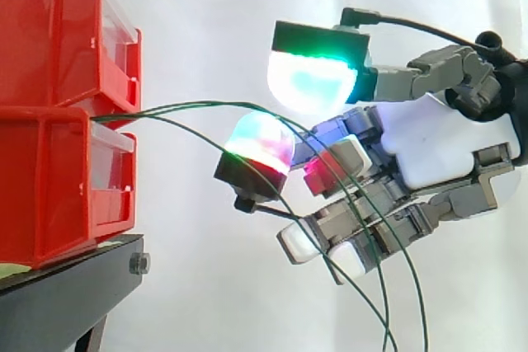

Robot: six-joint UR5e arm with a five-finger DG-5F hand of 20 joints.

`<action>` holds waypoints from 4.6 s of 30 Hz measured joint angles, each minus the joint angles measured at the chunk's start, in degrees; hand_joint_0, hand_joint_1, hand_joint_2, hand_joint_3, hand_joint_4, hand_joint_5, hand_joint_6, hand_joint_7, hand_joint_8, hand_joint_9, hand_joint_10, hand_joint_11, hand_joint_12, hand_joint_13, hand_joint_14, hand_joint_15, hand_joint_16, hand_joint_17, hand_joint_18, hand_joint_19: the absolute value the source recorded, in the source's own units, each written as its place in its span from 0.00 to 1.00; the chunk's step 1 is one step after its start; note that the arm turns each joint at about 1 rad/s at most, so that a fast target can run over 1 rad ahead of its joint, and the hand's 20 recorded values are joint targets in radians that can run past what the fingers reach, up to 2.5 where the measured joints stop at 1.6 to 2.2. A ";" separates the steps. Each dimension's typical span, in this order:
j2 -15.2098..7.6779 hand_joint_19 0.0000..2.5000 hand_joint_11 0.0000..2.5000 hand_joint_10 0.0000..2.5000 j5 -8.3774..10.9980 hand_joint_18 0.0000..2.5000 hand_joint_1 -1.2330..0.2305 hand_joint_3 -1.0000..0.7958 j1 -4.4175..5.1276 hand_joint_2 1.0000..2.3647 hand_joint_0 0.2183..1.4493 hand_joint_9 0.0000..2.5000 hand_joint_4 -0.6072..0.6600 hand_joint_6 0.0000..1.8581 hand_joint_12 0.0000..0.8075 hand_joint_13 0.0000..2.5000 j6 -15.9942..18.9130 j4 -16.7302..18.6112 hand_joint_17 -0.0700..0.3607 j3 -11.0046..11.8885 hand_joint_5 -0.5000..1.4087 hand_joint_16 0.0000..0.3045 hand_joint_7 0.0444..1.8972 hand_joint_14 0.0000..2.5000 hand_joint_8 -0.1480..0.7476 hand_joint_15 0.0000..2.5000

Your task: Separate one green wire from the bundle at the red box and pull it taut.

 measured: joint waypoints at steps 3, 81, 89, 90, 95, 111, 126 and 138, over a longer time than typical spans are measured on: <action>-0.03 0.22 0.42 0.01 0.01 0.28 0.31 0.41 -0.01 0.01 0.33 0.42 0.48 0.50 0.40 0.32 -0.03 0.00 0.40 0.00 0.16 0.15 0.40 0.01 0.45 0.22; -0.05 0.19 0.17 0.01 -0.61 0.28 0.54 0.28 -0.35 0.00 0.29 0.45 0.62 0.40 0.41 0.34 -2.41 1.41 0.42 -0.23 0.15 0.16 0.37 0.01 0.56 0.18; -0.05 0.20 0.25 0.01 -0.55 0.28 0.54 0.28 -0.23 0.00 0.29 0.49 0.61 0.40 0.41 0.35 -2.33 1.42 0.42 -0.24 0.15 0.16 0.38 0.01 0.55 0.19; -0.05 0.20 0.28 0.01 -0.54 0.28 0.54 0.28 -0.21 0.00 0.29 0.50 0.61 0.40 0.41 0.35 -2.29 1.45 0.42 -0.24 0.15 0.16 0.38 0.01 0.54 0.20; -0.05 0.20 0.34 0.01 -0.52 0.28 0.54 0.28 -0.13 0.00 0.29 0.50 0.59 0.40 0.41 0.35 -1.92 2.01 0.42 -0.24 0.15 0.16 0.38 0.01 0.52 0.21; -0.05 0.21 0.45 0.01 -0.90 0.28 0.53 0.28 0.07 0.00 0.28 0.51 0.58 0.41 0.41 0.34 -1.32 2.22 0.43 -0.28 0.15 0.17 0.37 0.01 0.50 0.22; -0.05 0.22 0.57 0.00 -1.41 0.28 0.41 0.28 -0.02 0.00 0.27 0.53 0.57 0.43 0.42 0.35 -0.53 2.08 0.43 -0.32 0.14 0.17 0.34 0.01 0.46 0.25; 0.00 0.23 0.56 0.12 -1.66 0.29 0.34 0.43 -0.36 0.02 0.36 0.50 0.56 0.47 0.41 0.36 0.30 2.06 0.41 -0.27 0.14 0.16 0.32 0.01 0.44 0.27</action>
